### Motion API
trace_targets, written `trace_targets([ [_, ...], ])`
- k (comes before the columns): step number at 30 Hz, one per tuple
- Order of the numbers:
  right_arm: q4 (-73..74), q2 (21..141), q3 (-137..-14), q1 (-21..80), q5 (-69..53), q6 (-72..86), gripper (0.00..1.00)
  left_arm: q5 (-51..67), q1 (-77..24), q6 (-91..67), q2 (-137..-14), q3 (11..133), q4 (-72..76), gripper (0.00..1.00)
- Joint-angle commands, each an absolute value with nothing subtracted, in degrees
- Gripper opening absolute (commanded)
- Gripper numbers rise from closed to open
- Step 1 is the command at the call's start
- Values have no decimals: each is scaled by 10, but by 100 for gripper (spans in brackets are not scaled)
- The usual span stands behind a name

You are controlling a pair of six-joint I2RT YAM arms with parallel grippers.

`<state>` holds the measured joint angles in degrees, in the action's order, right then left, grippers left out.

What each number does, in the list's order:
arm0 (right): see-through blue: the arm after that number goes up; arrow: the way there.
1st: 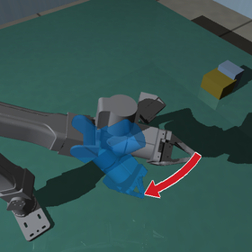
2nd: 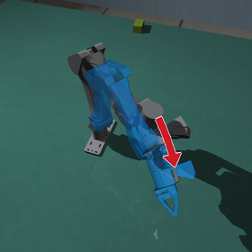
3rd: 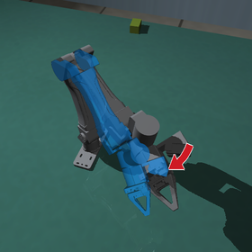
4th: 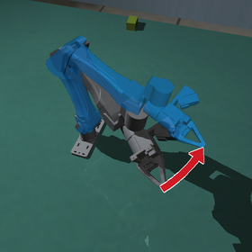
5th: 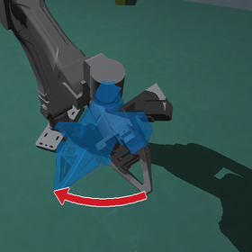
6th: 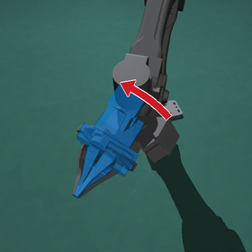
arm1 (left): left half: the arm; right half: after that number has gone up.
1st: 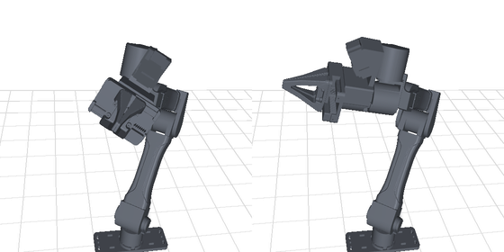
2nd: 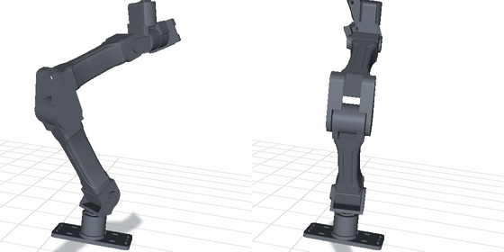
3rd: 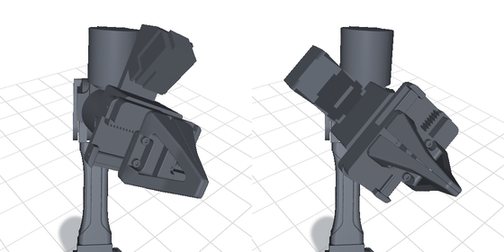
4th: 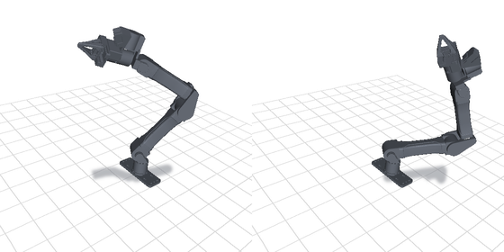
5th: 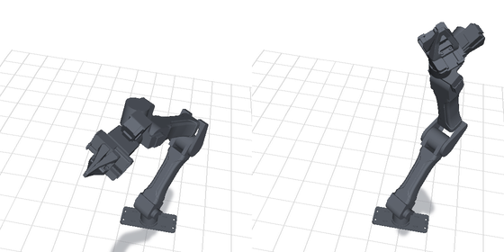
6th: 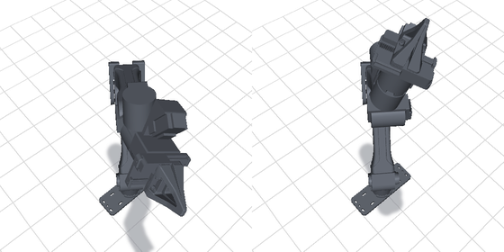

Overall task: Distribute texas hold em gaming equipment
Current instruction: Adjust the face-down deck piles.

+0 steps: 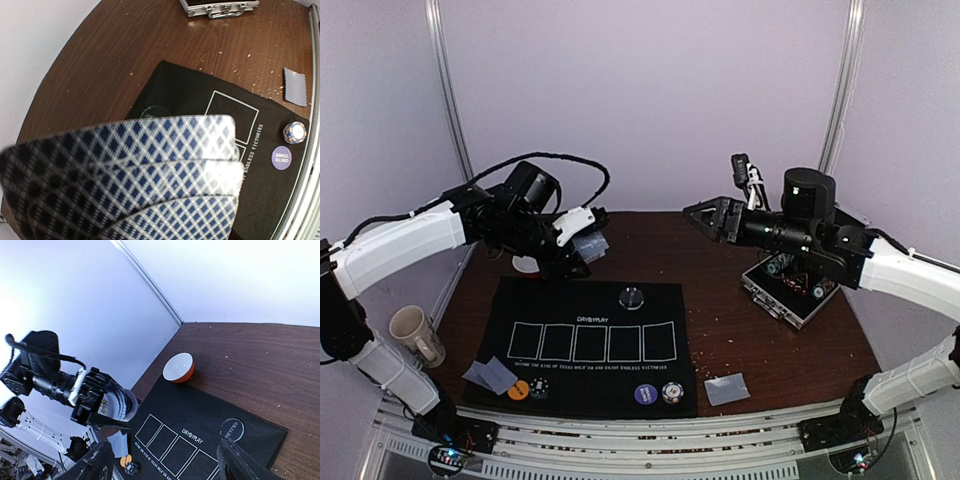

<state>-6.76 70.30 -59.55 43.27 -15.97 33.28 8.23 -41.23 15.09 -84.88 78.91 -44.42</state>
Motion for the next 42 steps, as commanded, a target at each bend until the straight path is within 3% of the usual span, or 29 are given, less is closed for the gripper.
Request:
trace_targets([
  [1,-34,777,-657,417,-277,291,74,128,-434,166,-859,827,-444,47],
  [6,-14,874,-726,419,-355,271,75,156,-445,170,-875,828,-446,47],
  [12,-106,915,-727,421,-428,305,89,160,-446,178,-879,827,-446,47],
  [22,-136,981,-756,439,-422,319,89,163,-446,174,-903,833,-446,46],
  [36,-147,1056,-812,459,-404,325,85,174,-446,170,-914,836,-446,46],
  [42,-129,1050,-806,456,-365,327,71,171,-446,171,-911,830,-446,46],
])
